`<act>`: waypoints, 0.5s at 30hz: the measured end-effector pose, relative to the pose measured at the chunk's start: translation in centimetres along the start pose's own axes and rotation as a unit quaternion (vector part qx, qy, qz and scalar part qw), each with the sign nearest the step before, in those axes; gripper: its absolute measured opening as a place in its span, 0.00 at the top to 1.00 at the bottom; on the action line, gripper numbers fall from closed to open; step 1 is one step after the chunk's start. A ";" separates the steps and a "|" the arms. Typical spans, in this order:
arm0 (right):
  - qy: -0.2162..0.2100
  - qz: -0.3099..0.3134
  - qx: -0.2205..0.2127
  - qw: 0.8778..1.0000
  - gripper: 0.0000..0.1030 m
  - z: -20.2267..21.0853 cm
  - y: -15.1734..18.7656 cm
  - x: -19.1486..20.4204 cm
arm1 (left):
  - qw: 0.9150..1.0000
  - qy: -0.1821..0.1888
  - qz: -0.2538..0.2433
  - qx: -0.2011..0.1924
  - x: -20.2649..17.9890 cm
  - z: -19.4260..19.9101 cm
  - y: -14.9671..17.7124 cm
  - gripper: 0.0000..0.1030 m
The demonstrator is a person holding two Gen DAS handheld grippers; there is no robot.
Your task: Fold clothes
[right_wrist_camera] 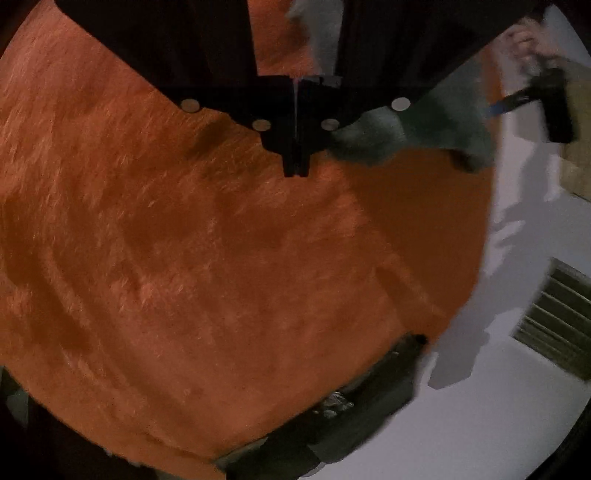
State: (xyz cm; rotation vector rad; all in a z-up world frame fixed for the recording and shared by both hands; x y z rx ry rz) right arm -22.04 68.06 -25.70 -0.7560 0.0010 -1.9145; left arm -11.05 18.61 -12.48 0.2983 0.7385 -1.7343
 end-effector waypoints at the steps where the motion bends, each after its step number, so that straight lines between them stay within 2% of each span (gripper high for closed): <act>1: -0.012 0.016 -0.005 1.000 0.98 1.2 0.3 1.3 | 1.000 -0.002 -0.010 0.001 -0.7 -0.5 -0.4 0.40; 3: -0.031 0.068 -0.018 0.997 0.98 3.7 1.4 4.9 | 1.000 -0.014 -0.027 0.001 -1.6 -2.0 -1.3 0.40; 5: -0.044 0.128 -0.027 0.990 0.92 5.7 3.1 9.0 | 0.999 -0.036 -0.039 -0.001 -2.0 -3.9 -2.4 0.40; 7: -0.056 0.159 -0.002 0.986 0.92 5.6 6.1 12.5 | 0.997 -0.065 -0.034 0.006 -0.5 -5.9 -3.1 0.39; 9: -0.033 0.154 0.036 0.987 0.92 3.4 8.3 13.1 | 0.996 -0.082 -0.032 0.008 0.9 -7.4 -3.8 0.38; 11: 0.013 0.145 0.066 0.987 0.92 0.4 10.0 12.2 | 0.995 -0.095 -0.040 0.008 2.1 -8.1 -4.4 0.37; 13: 0.062 0.165 0.058 0.983 1.00 -2.3 10.5 10.3 | 0.994 -0.098 -0.047 0.007 2.1 -7.4 -4.5 0.37; 15: 0.070 0.171 0.042 0.982 1.00 -1.7 10.4 10.4 | 0.995 -0.091 -0.048 -0.002 1.0 -5.2 -3.8 0.37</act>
Point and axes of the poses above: each gripper's, at about its wrist camera, not at the fingertips, and z roughly against the way its jaws point, x to its left, y to its underside, the point moved 10 cm from there along -z, roughly the way its jaws point, and after that the axes turned 6 degrees about y, right-handed, at the moved point
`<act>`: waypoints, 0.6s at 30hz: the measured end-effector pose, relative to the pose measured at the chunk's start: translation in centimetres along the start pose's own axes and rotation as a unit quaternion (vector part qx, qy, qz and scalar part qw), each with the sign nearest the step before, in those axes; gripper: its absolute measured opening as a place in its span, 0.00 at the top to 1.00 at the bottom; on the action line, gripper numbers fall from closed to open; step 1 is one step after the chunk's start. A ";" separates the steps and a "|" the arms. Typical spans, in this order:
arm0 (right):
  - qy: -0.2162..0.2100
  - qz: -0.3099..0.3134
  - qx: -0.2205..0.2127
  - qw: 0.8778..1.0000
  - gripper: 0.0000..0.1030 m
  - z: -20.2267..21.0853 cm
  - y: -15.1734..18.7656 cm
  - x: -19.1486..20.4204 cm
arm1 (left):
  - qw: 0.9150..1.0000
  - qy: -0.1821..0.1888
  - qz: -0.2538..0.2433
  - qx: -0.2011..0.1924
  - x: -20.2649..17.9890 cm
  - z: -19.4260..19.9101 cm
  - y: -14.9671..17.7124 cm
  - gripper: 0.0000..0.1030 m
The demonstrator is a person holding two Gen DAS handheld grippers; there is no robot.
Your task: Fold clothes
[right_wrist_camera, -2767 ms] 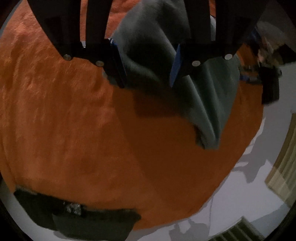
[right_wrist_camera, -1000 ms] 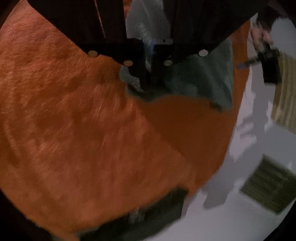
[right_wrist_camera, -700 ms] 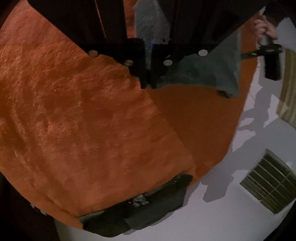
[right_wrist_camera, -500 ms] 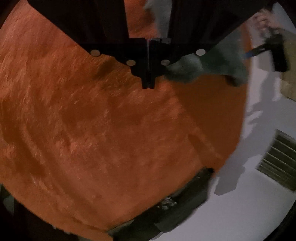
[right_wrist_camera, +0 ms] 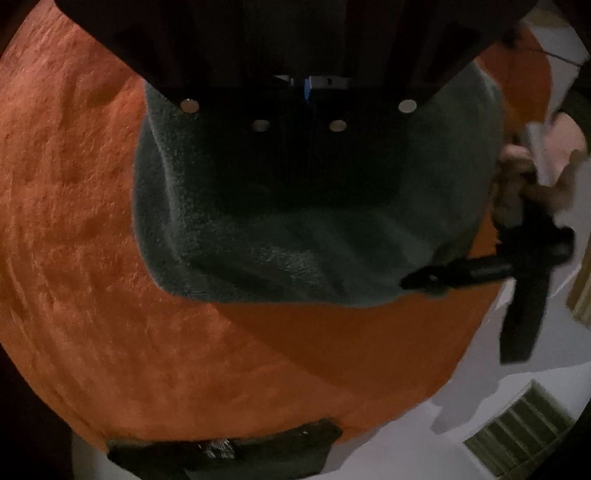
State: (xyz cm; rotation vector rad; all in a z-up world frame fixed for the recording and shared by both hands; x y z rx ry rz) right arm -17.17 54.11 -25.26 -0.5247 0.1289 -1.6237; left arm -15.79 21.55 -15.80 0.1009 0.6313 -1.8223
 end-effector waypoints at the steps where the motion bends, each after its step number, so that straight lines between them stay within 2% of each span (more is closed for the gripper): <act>1: 0.005 0.002 -0.007 1.000 1.00 0.4 0.0 0.0 | 1.000 0.005 -0.001 -0.009 -0.5 1.8 0.5 0.36; 3: 0.028 0.025 -0.047 0.998 0.97 3.4 -0.3 0.7 | 0.999 0.010 -0.035 -0.023 -2.1 5.0 2.8 0.36; 6: 0.057 0.108 -0.079 0.989 0.87 7.0 0.9 2.8 | 0.996 -0.005 -0.081 -0.035 -2.4 8.6 8.0 0.33; 7: 0.064 0.121 -0.082 0.987 0.71 7.7 1.7 3.0 | 0.995 -0.016 -0.092 -0.033 -2.0 9.1 9.9 0.32; 8: 0.064 0.122 -0.080 0.987 0.42 8.2 2.9 3.0 | 0.994 -0.027 -0.103 -0.031 -1.7 9.5 11.7 0.32; 10: 0.047 0.099 -0.092 0.990 0.20 9.1 4.8 1.9 | 0.996 -0.018 -0.092 -0.006 -1.4 9.2 15.6 0.32; 12: 0.029 0.075 -0.105 0.991 0.19 9.9 6.7 0.6 | 0.997 0.001 -0.073 0.019 -1.2 8.7 19.1 0.32; 14: 0.043 0.084 -0.093 0.991 0.18 9.3 8.9 0.0 | 0.997 0.014 -0.063 0.037 -1.6 7.9 21.8 0.32; 16: 0.065 0.115 -0.080 0.988 0.18 8.2 10.8 -0.1 | 0.996 0.002 -0.081 0.033 -2.5 6.9 22.4 0.32; 18: 0.102 0.174 -0.073 0.977 0.18 6.6 11.7 0.1 | 0.993 -0.018 -0.118 0.026 -3.5 5.9 22.0 0.31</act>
Point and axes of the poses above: each gripper's, at about its wrist camera, not at the fingertips, and z roughly against the way its jaws point, x to its left, y to its underside, the point moved 10 cm from there along -z, roughly the way its jaws point, and after that the axes turned 6 degrees about y, right-handed, at the moved point
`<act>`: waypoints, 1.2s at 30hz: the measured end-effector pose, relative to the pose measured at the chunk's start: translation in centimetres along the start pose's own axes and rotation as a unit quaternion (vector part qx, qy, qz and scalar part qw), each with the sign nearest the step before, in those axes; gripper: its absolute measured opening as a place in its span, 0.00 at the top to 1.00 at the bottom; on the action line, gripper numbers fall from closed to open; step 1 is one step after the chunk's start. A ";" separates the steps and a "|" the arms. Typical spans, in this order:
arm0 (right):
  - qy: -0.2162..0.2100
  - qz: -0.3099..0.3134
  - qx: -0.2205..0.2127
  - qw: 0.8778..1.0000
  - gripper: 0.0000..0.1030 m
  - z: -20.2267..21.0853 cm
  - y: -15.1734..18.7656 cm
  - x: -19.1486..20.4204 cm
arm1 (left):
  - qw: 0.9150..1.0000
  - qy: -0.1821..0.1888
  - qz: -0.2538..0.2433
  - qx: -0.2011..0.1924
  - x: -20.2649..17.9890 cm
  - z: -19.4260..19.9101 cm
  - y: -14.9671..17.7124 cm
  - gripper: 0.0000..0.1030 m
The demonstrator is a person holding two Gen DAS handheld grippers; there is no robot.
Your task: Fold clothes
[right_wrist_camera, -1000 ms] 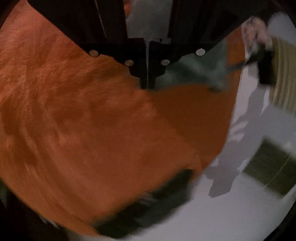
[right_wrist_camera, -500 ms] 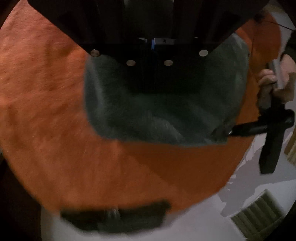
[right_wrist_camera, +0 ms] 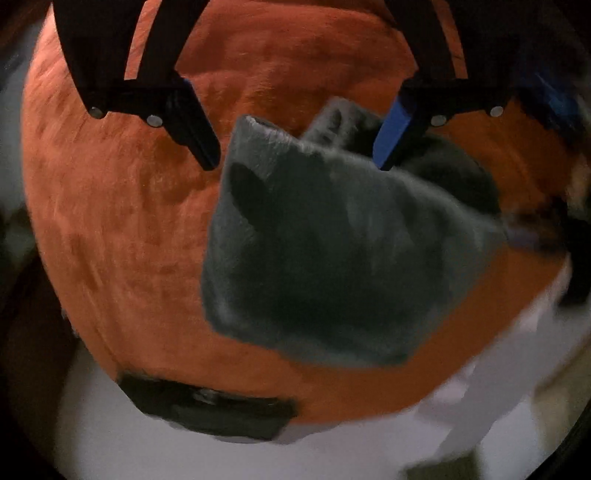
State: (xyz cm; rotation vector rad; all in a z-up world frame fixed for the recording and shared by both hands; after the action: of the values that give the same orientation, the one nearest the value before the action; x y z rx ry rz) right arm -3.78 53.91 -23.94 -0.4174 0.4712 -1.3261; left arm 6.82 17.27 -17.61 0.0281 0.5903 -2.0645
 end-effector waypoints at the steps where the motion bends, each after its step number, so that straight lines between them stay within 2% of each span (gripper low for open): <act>1: 0.053 0.059 -0.003 0.997 0.18 -0.9 0.2 0.3 | 1.000 -0.011 -0.019 -0.003 -0.5 -0.5 -0.3 0.29; 3: 0.133 0.136 -0.018 0.982 0.18 -1.4 0.0 0.4 | 0.998 -0.039 -0.049 -0.001 -0.8 -1.6 -0.9 0.27; 4: 0.186 0.174 -0.030 0.966 0.18 -1.9 -0.5 0.4 | 0.997 -0.057 -0.058 -0.001 -0.7 -2.1 -1.2 0.27; 6: 0.214 0.190 -0.050 0.957 0.18 -2.2 -1.4 0.6 | 0.996 -0.072 -0.058 -0.009 -0.4 -2.3 -1.7 0.27; 7: 0.206 0.176 -0.057 0.961 0.23 -2.1 -2.0 0.6 | 0.996 -0.074 -0.054 -0.015 -0.3 -2.2 -1.9 0.27; 8: 0.197 0.161 -0.064 0.965 0.47 -2.0 -2.5 0.6 | 0.995 -0.080 -0.052 -0.021 -0.1 -2.1 -2.1 0.27; 9: 0.170 0.140 -0.064 0.973 0.64 -2.1 -2.9 0.7 | 0.995 -0.084 -0.053 -0.027 0.0 -1.8 -2.1 0.27; 10: 0.144 0.117 -0.060 0.981 0.77 -1.9 -3.2 0.7 | 0.994 -0.092 -0.051 -0.039 0.2 -1.4 -2.2 0.27; 11: 0.124 0.085 -0.069 0.986 0.79 -1.0 -4.0 0.4 | 0.993 -0.101 -0.042 -0.053 0.6 -0.8 -2.3 0.28; 13: 0.094 0.041 -0.086 0.991 0.80 1.9 -5.1 0.1 | 0.992 -0.092 -0.012 -0.086 1.4 0.8 -2.5 0.34; 16: 0.052 -0.018 -0.105 0.993 0.81 5.8 -6.7 0.0 | 0.986 -0.110 0.004 -0.129 2.5 3.3 -2.6 0.35; 18: 0.043 -0.023 -0.100 0.994 0.81 8.0 -6.0 0.7 | 0.982 -0.118 0.003 -0.149 3.1 4.5 -2.4 0.37; 19: 0.053 -0.012 -0.084 0.995 0.81 7.1 -4.7 1.0 | 0.981 -0.118 0.003 -0.154 3.3 4.7 -2.2 0.37; 22: 0.083 0.025 -0.031 0.996 0.80 3.9 -0.8 2.0 | 0.987 -0.098 0.005 -0.124 4.4 3.5 -1.0 0.37; 24: 0.077 0.034 0.012 0.996 0.78 1.0 2.2 2.1 | 0.991 -0.093 0.010 -0.096 5.2 2.5 0.6 0.37; 27: 0.066 0.028 0.057 0.996 0.65 -1.0 4.8 1.6 | 0.990 -0.116 0.004 -0.081 6.3 2.6 1.6 0.37; 29: 0.027 -0.018 0.054 0.998 0.57 0.0 4.6 0.9 | 0.987 -0.133 -0.026 -0.084 6.2 2.8 1.3 0.37; 32: -0.028 -0.070 0.028 0.997 0.45 2.3 3.5 0.1 | 0.989 -0.121 -0.044 -0.074 5.1 1.7 0.7 0.36; 33: -0.059 -0.085 0.018 0.995 0.45 3.1 2.9 0.2 | 0.990 -0.112 -0.042 -0.072 4.9 1.4 0.3 0.36; 34: -0.108 -0.102 0.005 0.989 0.45 4.2 2.3 0.7 | 0.991 -0.104 -0.039 -0.070 4.7 1.0 -0.1 0.36; 36: -0.142 -0.134 -0.021 0.981 0.45 5.9 1.4 0.6 | 0.990 -0.107 -0.035 -0.080 4.5 0.4 -1.2 0.36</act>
State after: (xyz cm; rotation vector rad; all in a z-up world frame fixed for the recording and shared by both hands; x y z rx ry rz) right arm 0.69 53.71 -19.85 -0.7139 0.2091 -1.4893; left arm 3.53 14.01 -17.86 -0.3090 0.6286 -2.0479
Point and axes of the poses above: each gripper's, at about its wrist camera, not at the fingertips, and z roughly against the way its jaws point, x to its left, y to its underside, the point moved 10 cm from there along -z, roughly the way its jaws point, and after that the axes turned 6 degrees about y, right-handed, at the moved point
